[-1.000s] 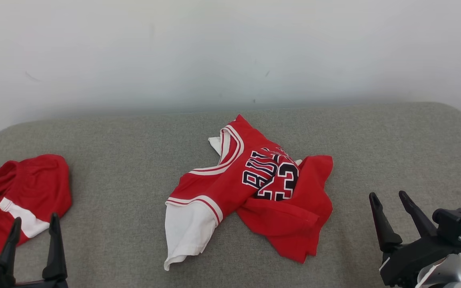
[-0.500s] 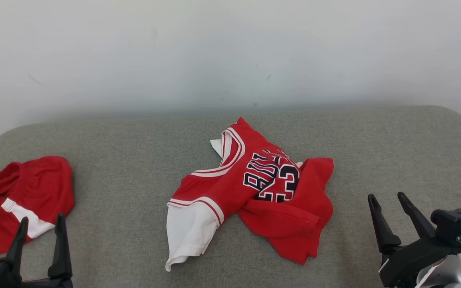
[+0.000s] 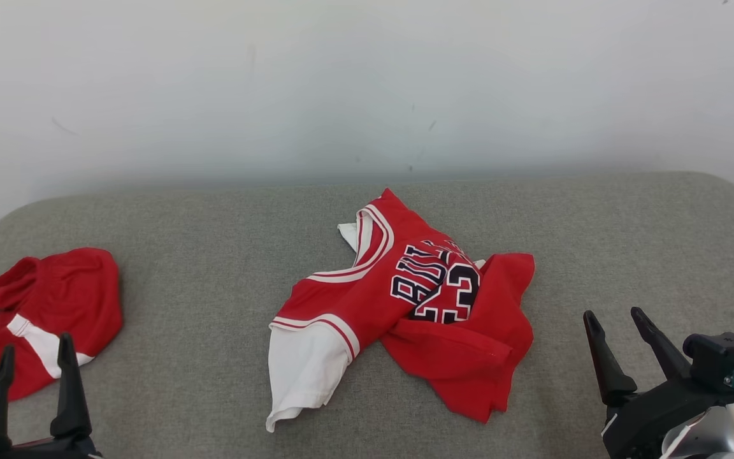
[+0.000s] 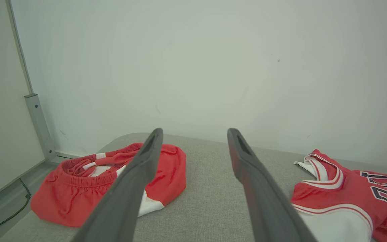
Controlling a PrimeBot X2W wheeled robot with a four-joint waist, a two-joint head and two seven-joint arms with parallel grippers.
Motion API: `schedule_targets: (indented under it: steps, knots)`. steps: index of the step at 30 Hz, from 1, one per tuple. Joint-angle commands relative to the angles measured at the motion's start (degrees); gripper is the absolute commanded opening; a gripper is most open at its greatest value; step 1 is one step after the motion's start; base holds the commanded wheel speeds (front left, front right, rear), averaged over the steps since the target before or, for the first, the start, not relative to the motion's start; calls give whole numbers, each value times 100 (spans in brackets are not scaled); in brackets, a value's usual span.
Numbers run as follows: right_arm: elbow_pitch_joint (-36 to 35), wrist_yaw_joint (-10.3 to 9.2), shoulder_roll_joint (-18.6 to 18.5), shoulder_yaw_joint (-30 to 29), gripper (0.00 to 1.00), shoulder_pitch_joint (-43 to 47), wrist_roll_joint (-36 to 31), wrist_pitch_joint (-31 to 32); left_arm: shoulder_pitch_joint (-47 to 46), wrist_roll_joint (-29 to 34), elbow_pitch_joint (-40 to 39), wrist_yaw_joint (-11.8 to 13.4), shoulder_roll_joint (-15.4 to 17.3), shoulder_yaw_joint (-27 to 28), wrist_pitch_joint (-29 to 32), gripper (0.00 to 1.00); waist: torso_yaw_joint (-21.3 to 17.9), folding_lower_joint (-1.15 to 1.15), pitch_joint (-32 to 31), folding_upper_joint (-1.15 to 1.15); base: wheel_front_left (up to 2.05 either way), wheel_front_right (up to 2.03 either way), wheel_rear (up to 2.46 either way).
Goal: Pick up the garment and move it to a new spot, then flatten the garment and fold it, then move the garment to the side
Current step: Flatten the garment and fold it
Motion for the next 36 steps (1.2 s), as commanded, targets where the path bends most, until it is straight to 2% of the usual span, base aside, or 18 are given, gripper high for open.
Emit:
schedule_targets:
  steps: [1,11,26,32,36]
  knots:
    - [-26,-2,-13,5,100,3,-18,14,59,55,16,-29,-16,58,-38,100,-11,0,2,0,0,0,0]
    - [19,-2,-13,75,100,-26,30,46,115,278,58,-128,46,-18,-46,100,-60,0,14,0,0,0,0]
    - [53,-2,-12,51,100,-8,-16,-39,117,419,-123,-49,222,-169,253,100,-154,0,66,0,0,0,0]
    - [88,-2,-12,205,100,3,140,24,56,306,-138,-147,114,-312,303,100,-152,0,97,0,0,0,0]
    - [116,-2,-12,410,100,42,353,100,4,234,-17,-300,-9,-533,395,100,-163,0,131,0,0,0,0]
